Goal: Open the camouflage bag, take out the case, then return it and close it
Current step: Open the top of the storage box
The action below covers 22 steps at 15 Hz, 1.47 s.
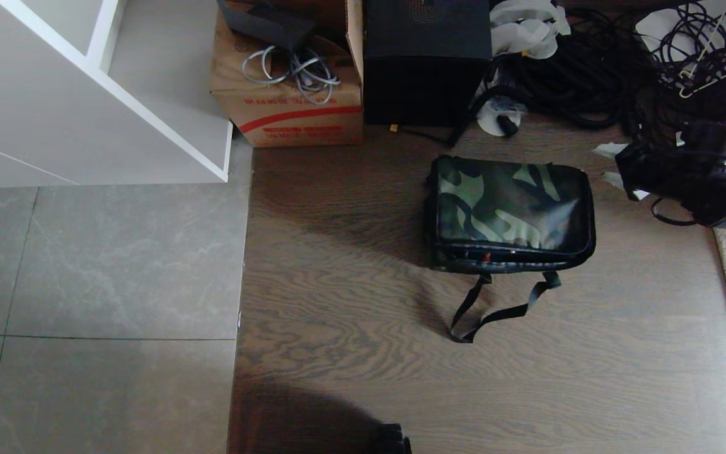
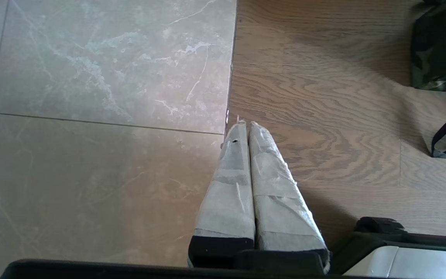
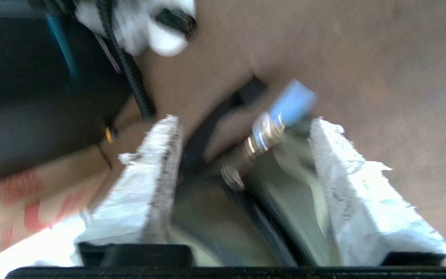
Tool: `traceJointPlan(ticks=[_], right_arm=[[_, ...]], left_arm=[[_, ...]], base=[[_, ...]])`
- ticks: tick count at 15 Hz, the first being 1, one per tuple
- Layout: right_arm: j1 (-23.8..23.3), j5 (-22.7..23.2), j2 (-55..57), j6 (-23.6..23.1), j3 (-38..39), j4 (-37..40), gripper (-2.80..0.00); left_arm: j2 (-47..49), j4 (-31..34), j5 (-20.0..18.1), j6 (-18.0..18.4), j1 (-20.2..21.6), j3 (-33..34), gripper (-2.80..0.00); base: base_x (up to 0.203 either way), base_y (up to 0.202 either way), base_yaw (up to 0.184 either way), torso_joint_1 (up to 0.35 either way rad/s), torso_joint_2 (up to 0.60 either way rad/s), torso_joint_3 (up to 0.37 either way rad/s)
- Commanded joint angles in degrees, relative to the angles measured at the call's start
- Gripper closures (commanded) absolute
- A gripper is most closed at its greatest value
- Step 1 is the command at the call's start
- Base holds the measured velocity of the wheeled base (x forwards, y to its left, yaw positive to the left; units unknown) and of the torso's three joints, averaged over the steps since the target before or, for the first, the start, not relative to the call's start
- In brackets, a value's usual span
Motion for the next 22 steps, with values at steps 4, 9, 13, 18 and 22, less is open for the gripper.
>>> traceJointPlan(ticks=[4, 9, 13, 18, 22], right_arm=[[-2.3, 17.7, -14.2, -1.2, 22.0, 0.0, -2.8], [-1.4, 29.2, -23.6, -5.7, 38.8, 0.1, -2.8], [-0.7, 29.4, -20.2, -14.7, 40.0, 1.3, -2.8], [-0.9, 28.9, -15.3, -22.1, 38.7, 1.4, -2.8], [-1.1, 26.1, -12.2, -22.9, 36.5, 1.2, -2.8]], left_arm=[[0.0, 0.0, 0.1, 0.0, 0.1, 0.5, 0.0], [0.0, 0.0, 0.1, 0.0, 0.1, 0.5, 0.0], [0.0, 0.0, 0.1, 0.0, 0.0, 0.5, 0.0], [0.0, 0.0, 0.1, 0.0, 0.1, 0.5, 0.0], [0.0, 0.0, 0.1, 0.0, 0.0, 0.5, 0.0]], base=[[0.0, 0.0, 0.0, 0.0, 0.0, 0.0], [0.0, 0.0, 0.0, 0.0, 0.0, 0.0], [0.0, 0.0, 0.0, 0.0, 0.0, 0.0], [0.0, 0.0, 0.0, 0.0, 0.0, 0.0], [0.0, 0.0, 0.0, 0.0, 0.0, 0.0]])
